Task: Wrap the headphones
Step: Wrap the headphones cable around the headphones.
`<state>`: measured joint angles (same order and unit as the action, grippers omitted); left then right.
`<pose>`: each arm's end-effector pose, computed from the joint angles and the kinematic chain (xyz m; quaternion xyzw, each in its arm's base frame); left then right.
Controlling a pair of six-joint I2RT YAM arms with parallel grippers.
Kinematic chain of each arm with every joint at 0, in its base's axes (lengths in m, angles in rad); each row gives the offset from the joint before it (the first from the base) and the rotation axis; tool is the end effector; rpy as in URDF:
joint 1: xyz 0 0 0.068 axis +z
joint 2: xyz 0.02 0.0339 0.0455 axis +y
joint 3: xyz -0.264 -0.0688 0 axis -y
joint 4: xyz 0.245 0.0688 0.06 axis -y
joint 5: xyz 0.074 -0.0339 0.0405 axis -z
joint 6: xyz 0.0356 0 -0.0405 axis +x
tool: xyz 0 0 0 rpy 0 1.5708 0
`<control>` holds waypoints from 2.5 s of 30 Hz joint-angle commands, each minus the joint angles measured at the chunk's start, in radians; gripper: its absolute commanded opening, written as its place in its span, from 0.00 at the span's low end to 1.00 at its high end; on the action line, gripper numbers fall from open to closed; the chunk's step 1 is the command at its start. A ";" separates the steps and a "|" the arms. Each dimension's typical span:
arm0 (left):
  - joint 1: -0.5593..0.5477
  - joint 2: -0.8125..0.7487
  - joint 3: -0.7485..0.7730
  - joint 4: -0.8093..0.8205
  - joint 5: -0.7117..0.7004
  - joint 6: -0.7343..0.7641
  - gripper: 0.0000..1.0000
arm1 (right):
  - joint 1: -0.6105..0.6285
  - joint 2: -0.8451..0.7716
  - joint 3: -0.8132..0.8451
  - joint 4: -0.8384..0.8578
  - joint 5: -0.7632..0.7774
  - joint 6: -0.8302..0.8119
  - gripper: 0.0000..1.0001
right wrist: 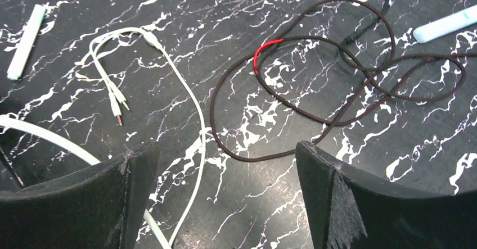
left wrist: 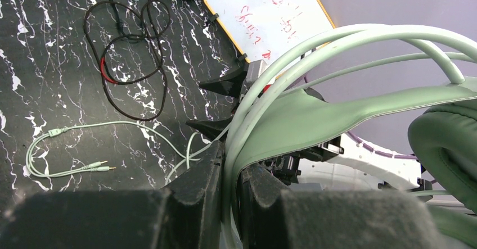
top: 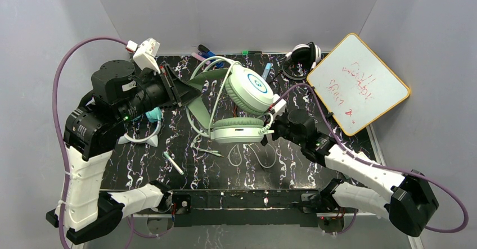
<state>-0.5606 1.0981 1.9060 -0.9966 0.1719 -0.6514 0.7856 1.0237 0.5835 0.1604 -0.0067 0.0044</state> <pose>0.1093 -0.0758 0.5466 0.0198 0.7694 -0.4161 0.4842 0.1661 0.1665 0.2586 -0.3060 0.7379 0.2340 0.5542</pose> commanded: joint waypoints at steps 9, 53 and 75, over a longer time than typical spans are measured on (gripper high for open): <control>-0.002 -0.006 0.041 0.050 0.030 -0.028 0.00 | -0.001 -0.243 0.031 -0.054 0.002 0.058 0.99; -0.002 0.103 0.013 0.003 -0.527 -0.117 0.00 | 0.047 -0.144 0.011 -0.133 -0.508 0.242 0.01; 0.044 0.303 -0.242 0.253 -1.082 -0.011 0.00 | 0.364 -0.049 0.514 -0.568 -0.509 0.231 0.01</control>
<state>-0.5385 1.3884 1.7153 -0.8173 -0.8631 -0.6872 1.1404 0.9607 0.9283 -0.3103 -0.5728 0.2302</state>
